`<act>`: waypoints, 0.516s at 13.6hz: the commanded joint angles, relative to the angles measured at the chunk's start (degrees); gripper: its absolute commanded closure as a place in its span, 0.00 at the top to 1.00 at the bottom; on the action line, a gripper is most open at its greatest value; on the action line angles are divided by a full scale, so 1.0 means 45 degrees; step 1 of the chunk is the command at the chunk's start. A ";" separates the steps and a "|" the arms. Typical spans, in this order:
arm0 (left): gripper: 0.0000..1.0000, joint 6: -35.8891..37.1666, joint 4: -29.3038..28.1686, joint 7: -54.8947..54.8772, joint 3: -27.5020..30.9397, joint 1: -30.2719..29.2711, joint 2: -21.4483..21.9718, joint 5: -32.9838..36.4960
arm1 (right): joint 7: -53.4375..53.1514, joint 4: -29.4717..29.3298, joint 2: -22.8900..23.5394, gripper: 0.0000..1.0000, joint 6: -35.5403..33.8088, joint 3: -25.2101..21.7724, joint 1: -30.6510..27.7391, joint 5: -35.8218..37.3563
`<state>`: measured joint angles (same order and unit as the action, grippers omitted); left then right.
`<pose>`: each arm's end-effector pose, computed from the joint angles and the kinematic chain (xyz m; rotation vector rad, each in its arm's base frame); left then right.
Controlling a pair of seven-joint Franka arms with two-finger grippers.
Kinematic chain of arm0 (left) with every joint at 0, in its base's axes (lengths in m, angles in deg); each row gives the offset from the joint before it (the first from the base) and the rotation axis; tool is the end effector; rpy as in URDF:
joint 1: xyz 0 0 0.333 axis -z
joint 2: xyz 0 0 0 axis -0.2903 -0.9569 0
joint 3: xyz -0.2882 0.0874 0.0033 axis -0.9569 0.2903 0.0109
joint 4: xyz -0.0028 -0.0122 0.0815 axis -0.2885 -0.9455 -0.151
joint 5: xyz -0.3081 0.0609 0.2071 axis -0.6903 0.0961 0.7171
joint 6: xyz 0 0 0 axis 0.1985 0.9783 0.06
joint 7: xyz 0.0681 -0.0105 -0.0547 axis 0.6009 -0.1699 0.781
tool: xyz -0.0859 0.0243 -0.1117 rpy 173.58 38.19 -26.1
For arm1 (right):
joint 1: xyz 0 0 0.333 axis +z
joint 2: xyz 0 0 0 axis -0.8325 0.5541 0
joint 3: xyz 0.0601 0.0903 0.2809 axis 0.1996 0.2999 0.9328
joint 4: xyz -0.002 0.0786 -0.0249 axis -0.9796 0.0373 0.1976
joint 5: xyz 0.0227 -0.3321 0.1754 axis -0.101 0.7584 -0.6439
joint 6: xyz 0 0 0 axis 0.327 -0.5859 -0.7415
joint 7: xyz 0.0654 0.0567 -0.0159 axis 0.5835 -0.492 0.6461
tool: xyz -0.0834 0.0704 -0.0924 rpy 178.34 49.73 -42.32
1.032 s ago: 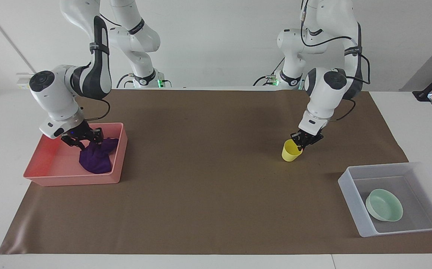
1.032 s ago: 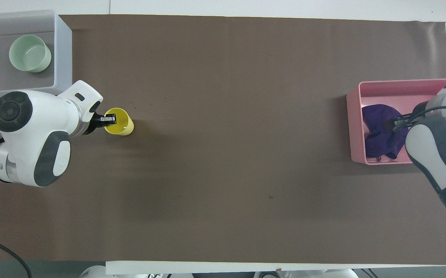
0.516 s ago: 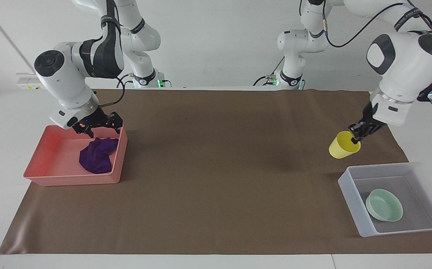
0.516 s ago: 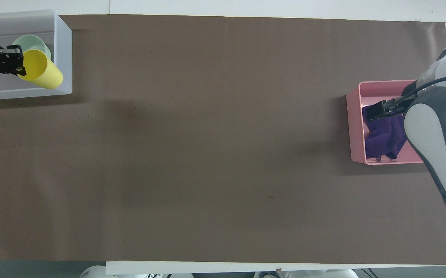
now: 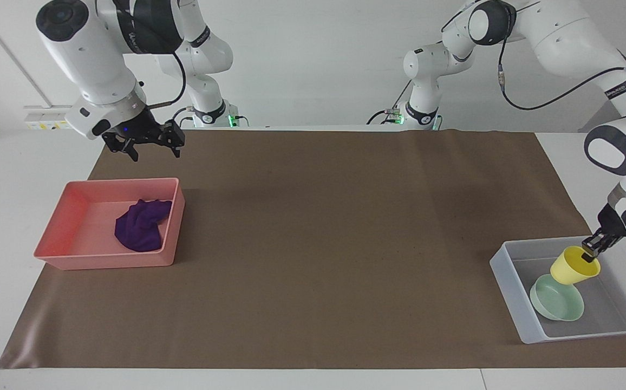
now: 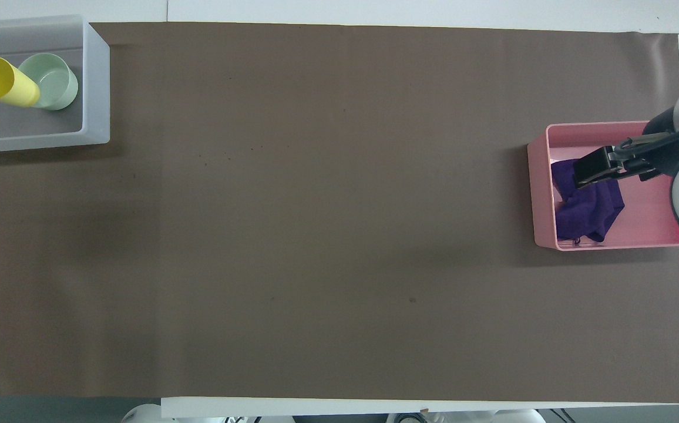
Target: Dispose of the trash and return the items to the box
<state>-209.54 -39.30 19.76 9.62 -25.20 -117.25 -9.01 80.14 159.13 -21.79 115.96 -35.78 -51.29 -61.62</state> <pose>0.6949 0.1099 0.3752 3.0806 0.4321 0.3798 0.5158 0.0253 0.5537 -3.1159 -0.1368 0.2087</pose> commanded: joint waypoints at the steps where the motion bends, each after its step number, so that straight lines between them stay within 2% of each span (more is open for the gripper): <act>1: 0.00 -0.0615 0.0491 -0.0253 0.0007 0.0112 -0.0759 0.0025 | -0.0037 -0.0627 0.0052 1.00 -0.0632 0.0071 -0.0110 -0.0641; 2: 0.28 -0.0927 0.0414 -0.0757 0.0007 0.0092 -0.0740 0.0007 | -0.0095 -0.0569 -0.0065 1.00 -0.0594 0.0051 -0.0091 -0.0818; 3: 0.93 -0.1084 0.0297 -0.0956 0.0027 0.0188 -0.0740 0.0026 | -0.0115 -0.0413 -0.0124 1.00 -0.0555 0.0070 -0.0091 -0.0820; 4: 1.00 -0.1028 0.0102 -0.0803 0.0065 0.0382 -0.0624 0.0007 | -0.0134 -0.0238 -0.0221 1.00 -0.0477 0.0070 -0.0091 -0.0820; 7: 1.00 -0.0269 -0.0582 -0.0762 0.0046 0.0677 0.0642 0.0007 | -0.0056 -0.0197 -0.0281 1.00 -0.0476 0.0071 -0.0130 -0.0820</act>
<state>-213.29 -39.16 16.93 9.32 -23.33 -119.33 -8.97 80.14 157.28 -22.02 114.10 -35.78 -51.30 -64.33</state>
